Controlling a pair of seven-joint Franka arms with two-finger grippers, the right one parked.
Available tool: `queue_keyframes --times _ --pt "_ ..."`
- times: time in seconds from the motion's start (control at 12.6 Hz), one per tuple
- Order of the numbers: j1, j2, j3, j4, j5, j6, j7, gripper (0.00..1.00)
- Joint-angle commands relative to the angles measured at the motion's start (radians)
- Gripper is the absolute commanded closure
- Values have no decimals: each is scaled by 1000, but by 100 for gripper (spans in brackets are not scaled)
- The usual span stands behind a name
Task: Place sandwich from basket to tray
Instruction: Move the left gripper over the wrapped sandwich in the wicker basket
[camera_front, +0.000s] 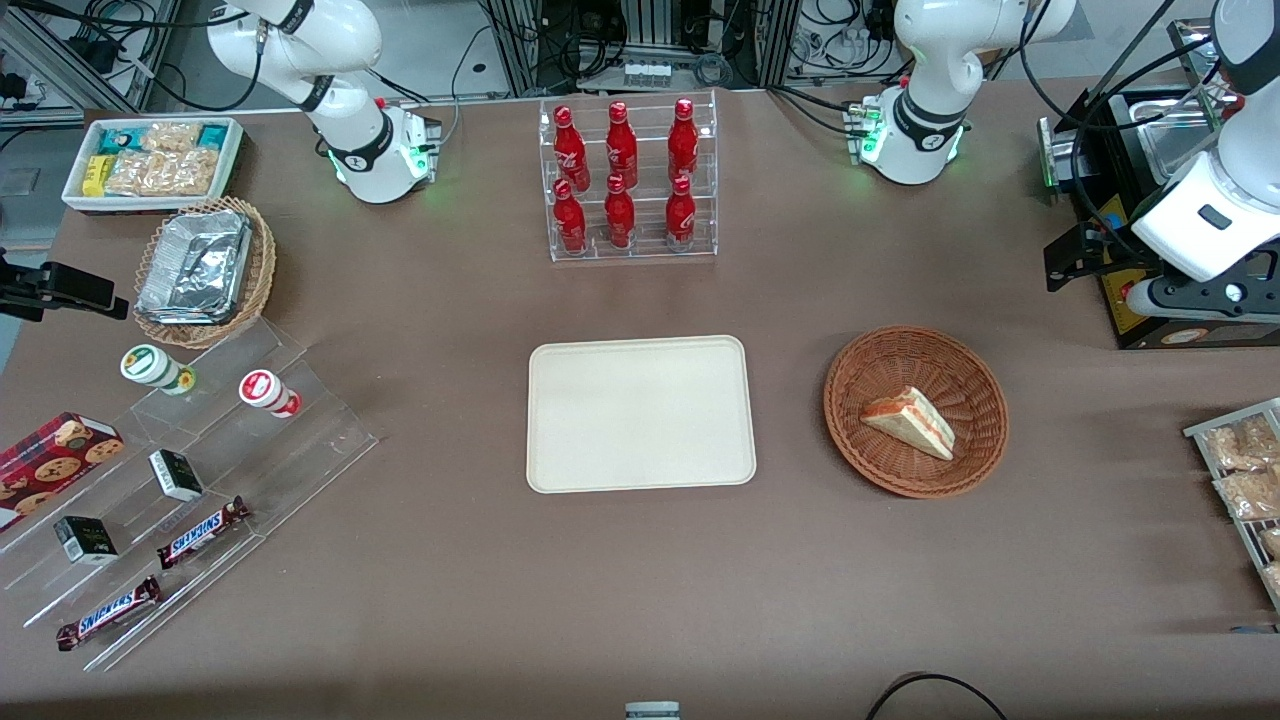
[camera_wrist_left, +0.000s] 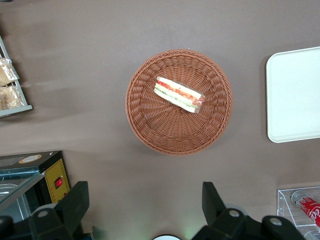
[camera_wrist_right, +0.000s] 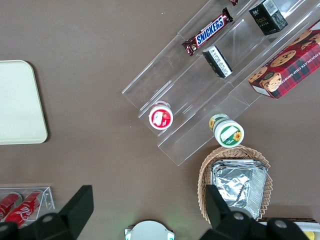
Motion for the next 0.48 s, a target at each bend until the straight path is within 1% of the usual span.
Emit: queue_keyframes --times 0.0,0.08,0.16,0.24,0.4 --pt "9 3 -3 15 13 -6 -23 0" --pt "17 7 -6 15 3 -5 -25 0" --pt "11 28 -6 1 9 20 -26 0" --pt "9 36 -6 -34 12 43 -40 0" --pt "6 39 -10 -141 12 153 -118 0"
